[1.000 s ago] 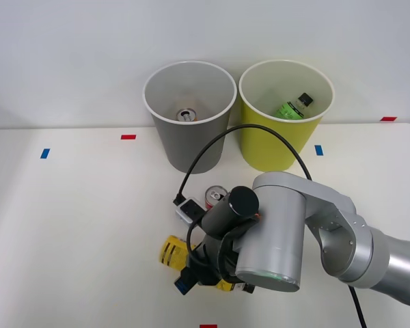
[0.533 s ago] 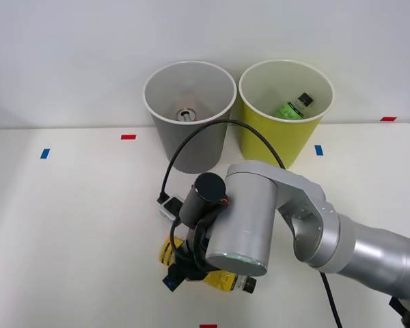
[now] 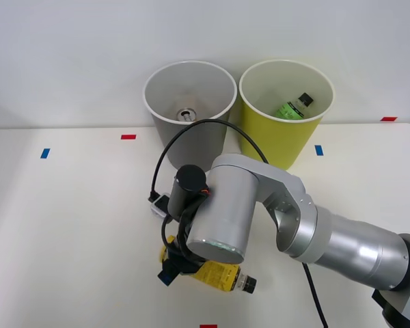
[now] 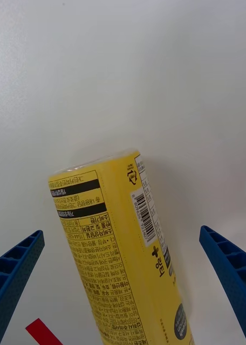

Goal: Put cans in the gray bin, plastic bottles in the light green bin

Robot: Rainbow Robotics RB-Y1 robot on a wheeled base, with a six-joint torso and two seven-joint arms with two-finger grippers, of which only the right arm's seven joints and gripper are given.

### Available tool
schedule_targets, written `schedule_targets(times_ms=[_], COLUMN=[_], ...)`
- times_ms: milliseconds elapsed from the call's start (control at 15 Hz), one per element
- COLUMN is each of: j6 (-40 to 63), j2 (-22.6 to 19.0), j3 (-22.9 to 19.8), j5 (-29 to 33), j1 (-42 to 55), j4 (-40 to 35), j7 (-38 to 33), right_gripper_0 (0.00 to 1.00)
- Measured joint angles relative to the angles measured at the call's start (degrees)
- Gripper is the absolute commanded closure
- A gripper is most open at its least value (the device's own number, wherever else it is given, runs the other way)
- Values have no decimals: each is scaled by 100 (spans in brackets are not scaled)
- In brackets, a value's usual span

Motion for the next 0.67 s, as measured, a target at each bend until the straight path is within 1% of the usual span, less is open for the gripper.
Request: schedule_targets(times_ms=[200, 467, 667], j6=[0, -40, -251], j2=[104, 323, 523], j3=[204, 224, 224], j5=[275, 408, 556], j1=[5, 7, 1], j4=[117, 332, 695], j7=[71, 98, 128], right_gripper_0=[0, 0, 0])
